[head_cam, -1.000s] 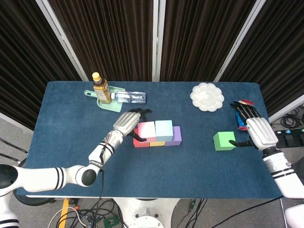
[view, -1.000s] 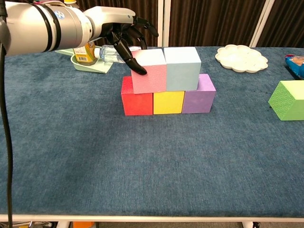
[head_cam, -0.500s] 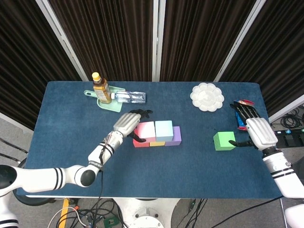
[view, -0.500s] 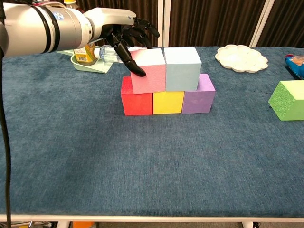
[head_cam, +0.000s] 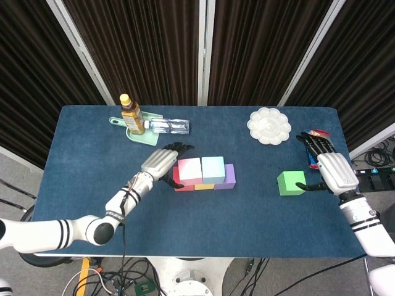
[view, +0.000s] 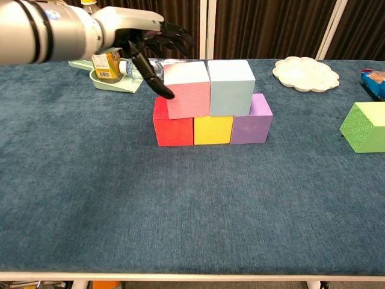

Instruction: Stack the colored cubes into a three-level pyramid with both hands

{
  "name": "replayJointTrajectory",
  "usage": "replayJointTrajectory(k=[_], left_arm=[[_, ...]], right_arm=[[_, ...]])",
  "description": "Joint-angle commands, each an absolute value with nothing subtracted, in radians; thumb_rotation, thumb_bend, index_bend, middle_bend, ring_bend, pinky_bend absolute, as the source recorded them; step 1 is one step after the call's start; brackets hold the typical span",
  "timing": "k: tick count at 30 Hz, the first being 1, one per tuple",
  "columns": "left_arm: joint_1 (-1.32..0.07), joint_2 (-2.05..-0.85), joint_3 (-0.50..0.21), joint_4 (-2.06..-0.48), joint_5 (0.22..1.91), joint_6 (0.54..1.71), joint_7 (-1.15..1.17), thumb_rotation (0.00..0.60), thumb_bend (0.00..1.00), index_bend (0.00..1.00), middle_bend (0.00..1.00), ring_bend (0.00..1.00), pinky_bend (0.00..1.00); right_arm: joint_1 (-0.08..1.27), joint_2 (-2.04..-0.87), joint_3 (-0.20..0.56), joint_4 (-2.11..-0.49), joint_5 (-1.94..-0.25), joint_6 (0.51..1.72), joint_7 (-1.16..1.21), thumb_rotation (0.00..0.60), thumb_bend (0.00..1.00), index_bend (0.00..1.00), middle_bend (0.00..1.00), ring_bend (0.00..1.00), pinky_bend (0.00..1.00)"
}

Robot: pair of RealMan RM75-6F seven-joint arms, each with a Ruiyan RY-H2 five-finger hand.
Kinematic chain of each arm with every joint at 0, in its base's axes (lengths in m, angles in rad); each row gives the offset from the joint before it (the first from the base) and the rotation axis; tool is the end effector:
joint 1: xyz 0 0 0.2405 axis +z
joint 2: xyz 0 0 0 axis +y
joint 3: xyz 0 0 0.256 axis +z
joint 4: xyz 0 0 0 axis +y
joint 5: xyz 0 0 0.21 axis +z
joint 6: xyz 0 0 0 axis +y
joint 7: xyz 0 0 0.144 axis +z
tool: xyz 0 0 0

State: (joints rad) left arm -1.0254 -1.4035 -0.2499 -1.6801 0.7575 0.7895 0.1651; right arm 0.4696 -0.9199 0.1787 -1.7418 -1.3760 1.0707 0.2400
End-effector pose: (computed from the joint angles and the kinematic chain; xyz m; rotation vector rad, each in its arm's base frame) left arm -0.0511 0.3668 0.0034 -1.9244 -1.3433 -1.0614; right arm -0.2239 -0.3061 0.1804 1.6090 -1.0688 1.0774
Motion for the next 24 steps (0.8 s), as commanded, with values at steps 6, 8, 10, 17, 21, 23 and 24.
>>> replayJointTrajectory(k=[6, 8, 10, 17, 21, 23, 24], left_arm=[[-0.891, -1.273, -0.184, -1.791, 0.841, 0.944, 0.168, 0.6, 0.02, 0.09, 0.08, 0.0, 0.09], [-0.852, -1.251, -0.165, -1.798, 0.857, 0.981, 0.163, 0.6, 0.02, 0.09, 0.08, 0.0, 0.09], [-0.818, -1.235, -0.153, -1.801, 0.871, 1.004, 0.142, 0.6, 0.02, 0.09, 0.08, 0.0, 0.09], [-0.687, -1.221, -0.122, -1.786, 0.979, 1.114, 0.037, 0.6, 0.02, 0.09, 0.15, 0.0, 0.1], [-0.647, -1.275, -0.106, -1.723, 1.037, 1.188, 0.067, 0.6, 0.02, 0.09, 0.24, 0.01, 0.13], [-0.639, -1.323, -0.105, -1.677, 1.048, 1.202, 0.082, 0.6, 0.02, 0.09, 0.24, 0.01, 0.13], [-0.637, -1.341, -0.107, -1.662, 1.048, 1.198, 0.078, 0.6, 0.02, 0.09, 0.24, 0.01, 0.13]], right_arm=[[0.492, -0.923, 0.178, -1.77, -1.336, 1.029, 0.164, 0.6, 0.0, 0.0, 0.02, 0.0, 0.0], [0.504, -0.918, 0.175, -1.773, -1.304, 1.004, 0.108, 0.6, 0.0, 0.0, 0.02, 0.0, 0.0], [0.514, -0.917, 0.173, -1.772, -1.269, 0.988, 0.041, 0.6, 0.0, 0.0, 0.02, 0.0, 0.0], [0.536, -0.927, 0.176, -1.781, -1.146, 0.96, -0.088, 0.6, 0.0, 0.0, 0.03, 0.0, 0.0], [0.538, -0.93, 0.184, -1.789, -1.131, 0.97, -0.092, 0.6, 0.0, 0.0, 0.03, 0.0, 0.0], [0.535, -0.928, 0.188, -1.796, -1.137, 0.98, -0.083, 0.6, 0.0, 0.0, 0.03, 0.0, 0.0], [0.534, -0.927, 0.19, -1.799, -1.141, 0.984, -0.079, 0.6, 0.0, 0.0, 0.03, 0.0, 0.0]])
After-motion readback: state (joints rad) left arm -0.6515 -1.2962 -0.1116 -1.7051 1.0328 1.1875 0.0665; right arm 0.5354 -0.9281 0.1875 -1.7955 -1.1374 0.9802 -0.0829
